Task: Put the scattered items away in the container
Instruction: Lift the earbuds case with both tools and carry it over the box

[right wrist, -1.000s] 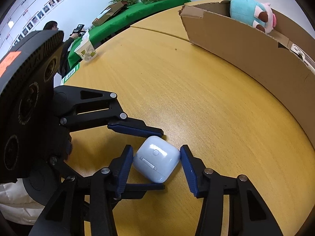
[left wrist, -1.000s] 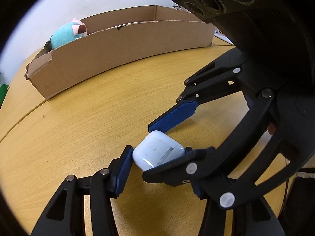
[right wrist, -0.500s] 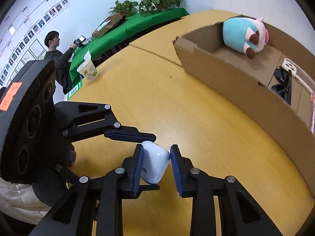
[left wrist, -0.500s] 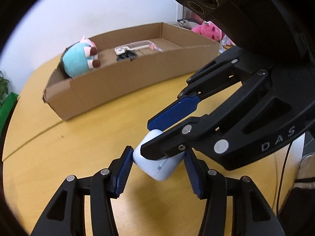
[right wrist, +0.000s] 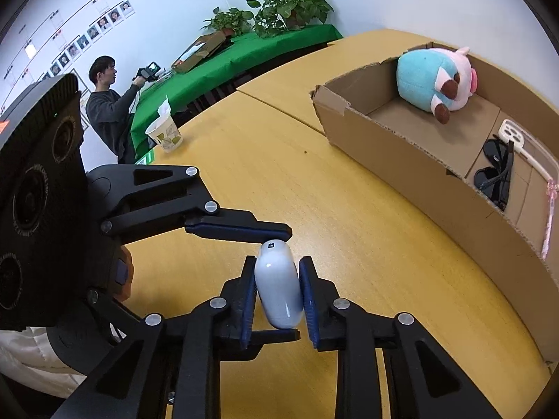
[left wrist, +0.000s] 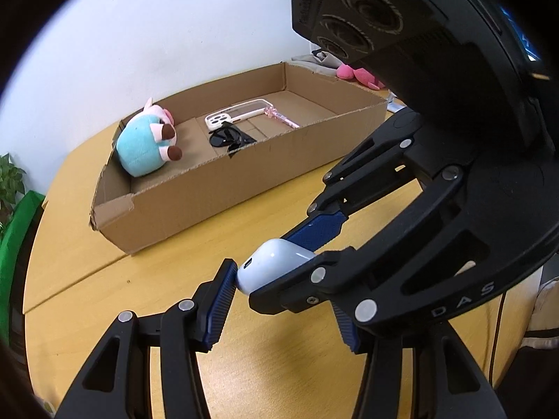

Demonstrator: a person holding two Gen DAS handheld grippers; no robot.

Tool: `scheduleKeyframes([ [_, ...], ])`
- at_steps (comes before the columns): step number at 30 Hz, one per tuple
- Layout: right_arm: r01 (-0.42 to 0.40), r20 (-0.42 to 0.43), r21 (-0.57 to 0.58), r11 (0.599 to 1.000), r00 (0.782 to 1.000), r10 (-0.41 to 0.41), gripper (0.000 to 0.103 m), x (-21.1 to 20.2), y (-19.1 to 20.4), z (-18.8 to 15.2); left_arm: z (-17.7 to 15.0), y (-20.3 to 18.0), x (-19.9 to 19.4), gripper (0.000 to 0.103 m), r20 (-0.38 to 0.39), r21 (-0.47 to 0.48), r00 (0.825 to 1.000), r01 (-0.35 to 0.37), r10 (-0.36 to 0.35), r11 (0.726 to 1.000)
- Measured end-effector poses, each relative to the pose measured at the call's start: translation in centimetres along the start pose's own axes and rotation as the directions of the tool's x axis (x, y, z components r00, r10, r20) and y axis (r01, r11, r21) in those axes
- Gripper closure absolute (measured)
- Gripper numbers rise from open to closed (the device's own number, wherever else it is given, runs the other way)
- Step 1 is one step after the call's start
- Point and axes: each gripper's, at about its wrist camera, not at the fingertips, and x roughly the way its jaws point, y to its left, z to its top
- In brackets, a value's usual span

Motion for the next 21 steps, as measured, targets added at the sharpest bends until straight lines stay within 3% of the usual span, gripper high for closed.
scheduleKeyframes([
  [8,0.010,0.015,-0.012,1.000,1.000,-0.009,0.077,-1.2,-0.2,0.7,1.4,0.3,-0.1,0.052,0.024,0.032,0.999,-0.024,0.023,0.999],
  [21,0.050,0.072,-0.081,0.995,0.996,-0.044,0.078,-3.4,-1.3,5.8,5.4,3.6,-1.0,0.052,0.098,0.053,0.993,-0.076,0.071,0.996],
])
